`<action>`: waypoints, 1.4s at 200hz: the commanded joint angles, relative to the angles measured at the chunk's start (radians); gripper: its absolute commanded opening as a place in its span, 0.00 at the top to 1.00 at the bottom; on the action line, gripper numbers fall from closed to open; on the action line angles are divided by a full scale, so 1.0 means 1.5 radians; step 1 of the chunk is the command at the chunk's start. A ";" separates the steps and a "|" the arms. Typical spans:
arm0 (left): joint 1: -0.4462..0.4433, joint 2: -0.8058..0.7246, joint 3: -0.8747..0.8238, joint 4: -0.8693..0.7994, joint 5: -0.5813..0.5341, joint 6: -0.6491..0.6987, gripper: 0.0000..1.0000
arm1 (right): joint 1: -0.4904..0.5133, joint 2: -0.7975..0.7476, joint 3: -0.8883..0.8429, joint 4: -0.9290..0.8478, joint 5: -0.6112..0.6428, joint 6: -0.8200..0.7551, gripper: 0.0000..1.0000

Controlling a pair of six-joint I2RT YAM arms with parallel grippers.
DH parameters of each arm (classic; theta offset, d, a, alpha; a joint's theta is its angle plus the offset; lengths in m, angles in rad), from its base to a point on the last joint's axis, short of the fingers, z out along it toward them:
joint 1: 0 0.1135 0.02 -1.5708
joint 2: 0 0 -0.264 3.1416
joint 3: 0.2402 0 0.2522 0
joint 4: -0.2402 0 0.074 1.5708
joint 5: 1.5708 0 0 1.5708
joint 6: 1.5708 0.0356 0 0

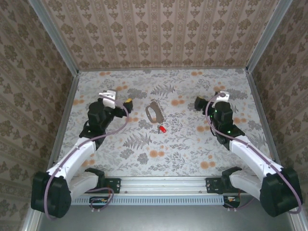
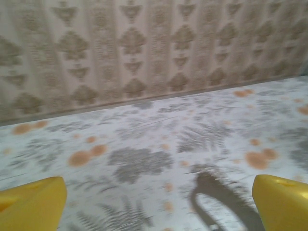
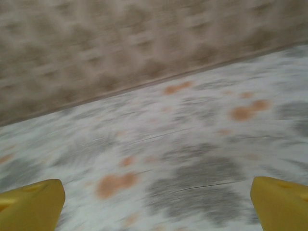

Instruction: Put the keys on the keyring

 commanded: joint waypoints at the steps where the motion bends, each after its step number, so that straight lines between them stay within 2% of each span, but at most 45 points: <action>1: 0.065 -0.030 -0.049 0.052 -0.108 0.054 0.00 | -0.039 0.052 -0.030 0.126 0.230 -0.063 0.00; 16: 0.120 -0.038 -0.102 0.068 -0.109 0.054 0.00 | -0.065 0.103 -0.004 0.094 0.278 -0.077 0.00; 42: 0.185 0.022 -0.163 0.161 -0.118 0.030 0.01 | -0.086 0.189 0.002 0.136 0.279 -0.133 0.00; 48: 0.190 0.051 -0.165 0.181 -0.108 0.026 0.01 | -0.090 0.192 0.016 0.098 0.259 -0.114 0.00; 70: 0.188 0.150 -0.182 0.303 -0.091 0.058 0.02 | -0.093 0.200 -0.005 0.144 0.189 -0.145 0.00; 91: 0.189 0.237 -0.188 0.384 -0.071 0.069 0.02 | -0.101 0.243 -0.094 0.322 0.160 -0.152 0.00; 97: 0.188 0.260 -0.190 0.410 -0.065 0.074 0.02 | -0.105 0.248 -0.128 0.393 0.129 -0.164 0.00; 130: 0.188 0.362 -0.183 0.507 -0.040 0.090 0.02 | -0.113 0.262 -0.158 0.453 -0.013 -0.205 0.00; 141: 0.193 0.349 -0.156 0.437 -0.028 0.084 0.01 | -0.114 0.297 -0.158 0.475 -0.052 -0.215 0.00; 150: 0.199 0.351 -0.134 0.397 -0.010 0.084 0.01 | -0.114 0.341 -0.156 0.545 -0.064 -0.231 0.00; 160: 0.200 0.353 -0.108 0.353 -0.001 0.090 0.01 | -0.119 0.304 -0.118 0.397 -0.075 -0.219 0.00; 166: 0.204 0.351 -0.100 0.324 0.001 0.082 0.00 | -0.127 0.313 -0.101 0.385 -0.097 -0.216 0.00; 172: 0.215 0.355 -0.099 0.329 0.017 0.073 0.00 | -0.140 0.325 -0.102 0.411 -0.119 -0.211 0.00; 180: 0.219 0.355 -0.098 0.329 0.022 0.070 0.00 | -0.153 0.312 -0.098 0.379 -0.135 -0.201 0.00; 195: 0.218 0.355 -0.096 0.326 0.021 0.070 0.00 | -0.152 0.316 -0.101 0.393 -0.135 -0.203 0.00; 239: 0.218 0.355 -0.094 0.321 0.020 0.069 0.00 | -0.130 0.313 -0.110 0.406 -0.086 -0.213 0.00; 280: 0.218 0.355 -0.093 0.319 0.018 0.069 0.00 | -0.149 0.317 -0.090 0.375 -0.152 -0.212 0.00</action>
